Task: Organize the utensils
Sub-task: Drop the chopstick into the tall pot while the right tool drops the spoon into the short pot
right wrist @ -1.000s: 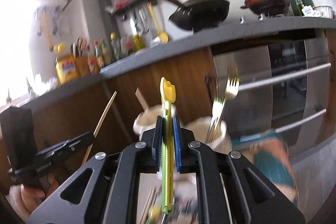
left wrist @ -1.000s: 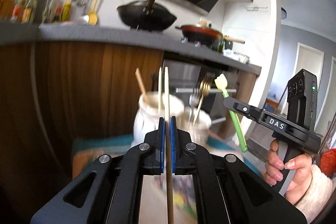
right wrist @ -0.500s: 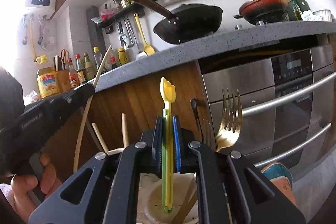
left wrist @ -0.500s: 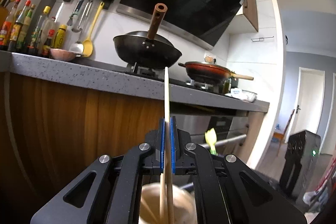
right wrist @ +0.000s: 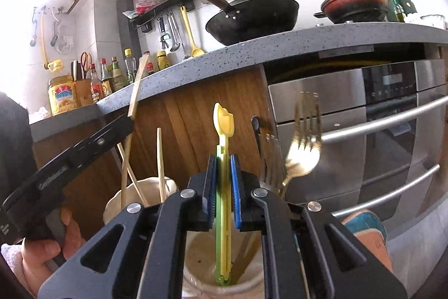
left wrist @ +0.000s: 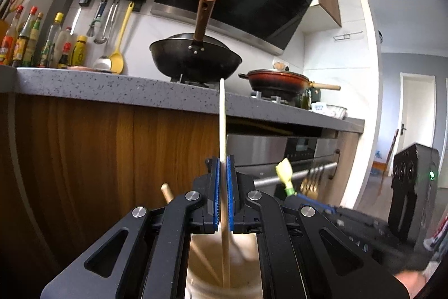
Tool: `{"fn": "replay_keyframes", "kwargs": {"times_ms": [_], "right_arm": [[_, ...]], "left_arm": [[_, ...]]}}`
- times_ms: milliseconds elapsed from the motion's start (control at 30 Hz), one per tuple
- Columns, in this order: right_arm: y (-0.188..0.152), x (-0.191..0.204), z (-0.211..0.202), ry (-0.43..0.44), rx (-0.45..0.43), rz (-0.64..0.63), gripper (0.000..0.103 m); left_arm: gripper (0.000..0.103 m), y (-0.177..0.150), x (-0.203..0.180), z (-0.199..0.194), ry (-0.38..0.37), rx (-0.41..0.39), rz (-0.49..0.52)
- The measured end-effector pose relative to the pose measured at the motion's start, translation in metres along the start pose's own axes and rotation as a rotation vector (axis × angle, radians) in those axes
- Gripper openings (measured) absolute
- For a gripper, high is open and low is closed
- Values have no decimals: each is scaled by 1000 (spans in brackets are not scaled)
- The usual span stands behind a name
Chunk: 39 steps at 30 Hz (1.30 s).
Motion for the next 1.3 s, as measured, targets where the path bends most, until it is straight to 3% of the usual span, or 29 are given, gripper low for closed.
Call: {"fn": "replay_keyframes", "kwargs": {"times_ms": [233, 633, 1133, 1200, 1267, 1300], "right_arm": [[-10, -3, -23, -24, -16, 32, 10], [-26, -10, -45, -82, -30, 66, 8], [-32, -5, -41, -69, -7, 36, 8], [-33, -7, -41, -72, -4, 38, 8], [-33, -8, -42, -75, -4, 45, 8], [-33, -8, -42, -76, -6, 48, 9]], "left_arm": [[5, -15, 6, -31, 23, 32, 31], [5, -30, 13, -39, 13, 105, 29], [6, -36, 15, -35, 27, 140, 27], [14, -36, 16, -35, 31, 143, 24], [28, -36, 18, -35, 34, 142, 11], [29, -35, 19, -36, 34, 140, 6]]}}
Point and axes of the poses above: each gripper's, at about its wrist camera, not at the fingertips, and z roughly the way its jaws point, x to its left, y to its top, the point moved 2 cm from there along z, roughly the way its jaws point, and after that the axes turned 14 degrees about y, right-handed, at the moved point
